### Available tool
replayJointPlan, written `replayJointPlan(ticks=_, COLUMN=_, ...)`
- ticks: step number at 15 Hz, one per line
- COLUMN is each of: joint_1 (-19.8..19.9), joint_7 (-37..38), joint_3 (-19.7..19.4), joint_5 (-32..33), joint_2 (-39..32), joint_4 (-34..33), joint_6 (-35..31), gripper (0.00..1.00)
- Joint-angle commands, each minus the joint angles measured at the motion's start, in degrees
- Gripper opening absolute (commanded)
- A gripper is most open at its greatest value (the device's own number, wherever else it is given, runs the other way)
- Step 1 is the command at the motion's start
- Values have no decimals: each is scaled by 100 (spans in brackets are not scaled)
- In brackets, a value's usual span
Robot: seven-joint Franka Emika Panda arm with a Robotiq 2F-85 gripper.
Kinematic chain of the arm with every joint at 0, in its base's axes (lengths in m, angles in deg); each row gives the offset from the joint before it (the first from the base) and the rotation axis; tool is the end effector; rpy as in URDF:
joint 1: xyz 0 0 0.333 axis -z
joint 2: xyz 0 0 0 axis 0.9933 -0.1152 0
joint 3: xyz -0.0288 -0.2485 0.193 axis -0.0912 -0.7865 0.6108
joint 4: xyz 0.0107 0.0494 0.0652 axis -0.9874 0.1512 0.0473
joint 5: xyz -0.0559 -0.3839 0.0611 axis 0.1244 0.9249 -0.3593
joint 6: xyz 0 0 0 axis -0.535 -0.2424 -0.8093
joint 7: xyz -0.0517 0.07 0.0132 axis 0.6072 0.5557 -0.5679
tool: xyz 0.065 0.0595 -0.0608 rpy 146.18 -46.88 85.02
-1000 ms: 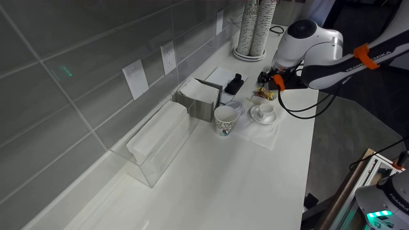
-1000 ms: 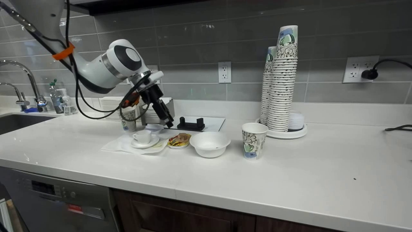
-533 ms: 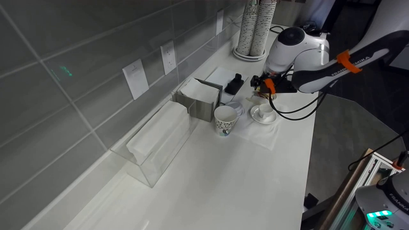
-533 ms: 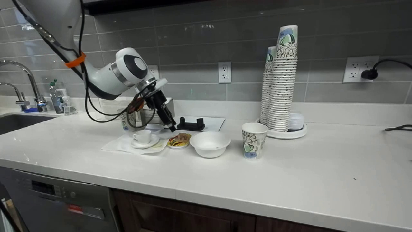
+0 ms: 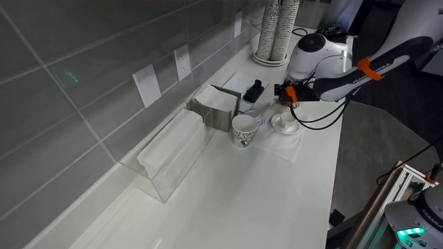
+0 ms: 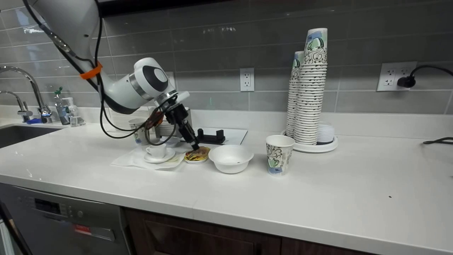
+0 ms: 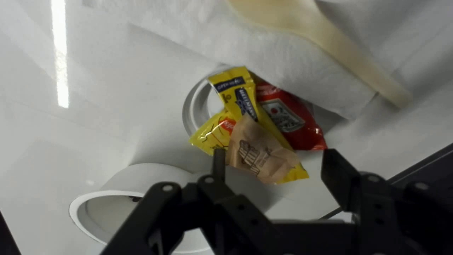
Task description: Pick the brown condiment packet from the small white plate in the middle and put it on the white tray, pick the yellow condiment packet from the small white plate in the middle and put it on the white tray, pick the red condiment packet from the small white plate and put it on the white tray
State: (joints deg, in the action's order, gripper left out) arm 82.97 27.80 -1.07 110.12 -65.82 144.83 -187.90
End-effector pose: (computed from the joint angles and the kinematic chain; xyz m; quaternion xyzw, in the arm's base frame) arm 0.5538 -0.0220 0.2738 0.9007 -0.3614 0.1952 0.1414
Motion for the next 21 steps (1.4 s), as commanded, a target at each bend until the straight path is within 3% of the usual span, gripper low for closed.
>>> replayJointPlan(ticks=1, joint_1=-150, joint_7=189, joint_3=-158, joint_5=168, joint_2=-126, joint_4=-134, joint_6=-32, gripper=62)
replayJointPlan(ticks=4, joint_1=-175, joint_7=149, joint_3=-174, joint_5=138, joint_2=-138, joint_4=-134, joint_6=-19, gripper=51)
replayJointPlan(ticks=9, joint_1=-203, joint_7=155, joint_3=-195, joint_5=143, joint_2=-169, joint_4=-138, joint_6=-6, gripper=48)
replayJointPlan(ticks=14, joint_1=-225, joint_7=207, joint_3=-219, joint_5=193, joint_2=-148, joint_4=-129, joint_6=-1, gripper=37)
replayJointPlan(ticks=16, joint_1=-237, joint_7=213, joint_3=-228, joint_5=201, joint_2=-142, joint_4=-124, joint_6=-3, gripper=21)
replayJointPlan(ticks=17, joint_1=-246, joint_7=222, joint_3=-234, joint_5=212, joint_2=-139, joint_4=-124, joint_6=-2, gripper=18)
replayJointPlan(ticks=19, joint_1=-263, joint_7=237, joint_3=-245, joint_5=227, joint_2=-132, joint_4=-122, joint_6=2, gripper=1)
replayJointPlan(ticks=21, joint_1=-273, joint_7=255, joint_3=-252, joint_5=242, joint_2=-111, joint_4=-119, joint_6=5, gripper=0)
